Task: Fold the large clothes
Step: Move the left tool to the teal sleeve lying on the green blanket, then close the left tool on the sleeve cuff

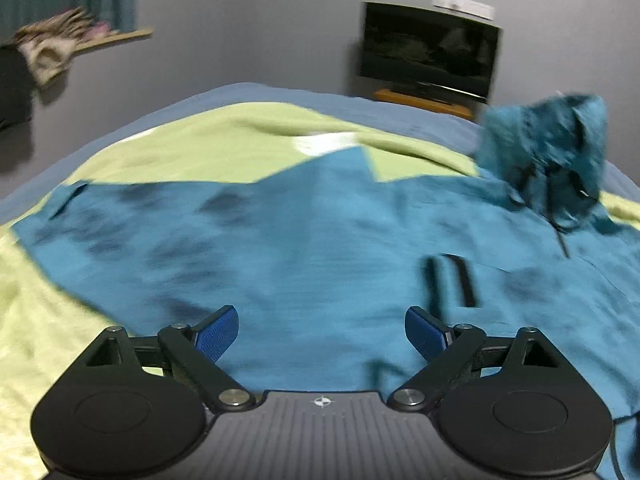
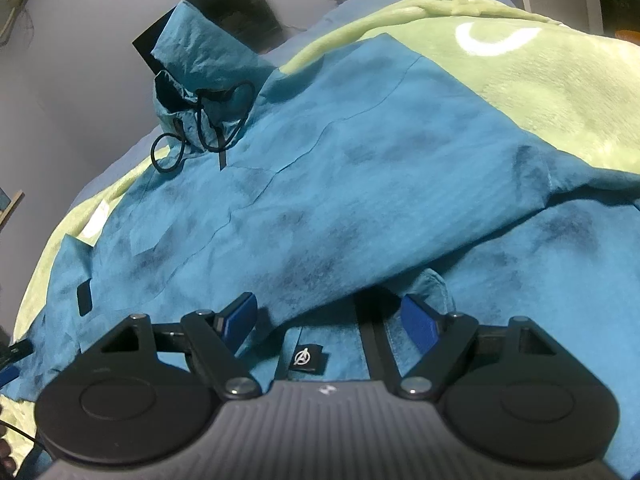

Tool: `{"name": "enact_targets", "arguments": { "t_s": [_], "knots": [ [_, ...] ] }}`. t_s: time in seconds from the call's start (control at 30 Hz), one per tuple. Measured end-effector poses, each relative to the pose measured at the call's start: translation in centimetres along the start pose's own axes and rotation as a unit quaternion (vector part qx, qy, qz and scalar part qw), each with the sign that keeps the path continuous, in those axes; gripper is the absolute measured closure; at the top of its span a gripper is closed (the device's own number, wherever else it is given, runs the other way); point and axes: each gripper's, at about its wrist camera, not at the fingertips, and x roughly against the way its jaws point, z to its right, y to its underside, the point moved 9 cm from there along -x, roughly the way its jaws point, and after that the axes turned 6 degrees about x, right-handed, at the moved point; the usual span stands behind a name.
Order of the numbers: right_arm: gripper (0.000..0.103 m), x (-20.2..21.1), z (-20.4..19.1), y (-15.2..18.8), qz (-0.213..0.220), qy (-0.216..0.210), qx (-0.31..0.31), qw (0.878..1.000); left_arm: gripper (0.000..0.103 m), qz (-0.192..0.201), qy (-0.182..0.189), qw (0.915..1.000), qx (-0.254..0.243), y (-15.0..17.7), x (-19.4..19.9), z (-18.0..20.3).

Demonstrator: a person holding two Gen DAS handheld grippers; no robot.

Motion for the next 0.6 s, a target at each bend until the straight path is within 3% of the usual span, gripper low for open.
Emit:
{"name": "enact_targets", "arguments": {
  "t_s": [0.2,0.33,0.47,0.6],
  "knots": [
    [0.024,-0.2,-0.2,0.3,-0.004,0.008,0.007,1.0,0.014,-0.006,-0.059,0.9938,0.094,-1.5,-0.3,-11.2],
    [0.024,-0.3,-0.4,0.4,-0.007,0.015,0.017,1.0,0.043,-0.045,-0.064,0.9814,0.176,-1.0,-2.3,-18.0],
    [0.024,-0.6,-0.6,0.6,-0.011,0.024,0.029,0.999,0.045,-0.053,-0.08,0.9683,0.231,-0.7,-4.2,-23.1],
    [0.024,-1.0,-1.1,0.8,-0.016,0.038,0.043,0.998,0.049,-0.029,-0.076,0.955,0.285,-1.4,-5.1,-26.7]
  ]
}}
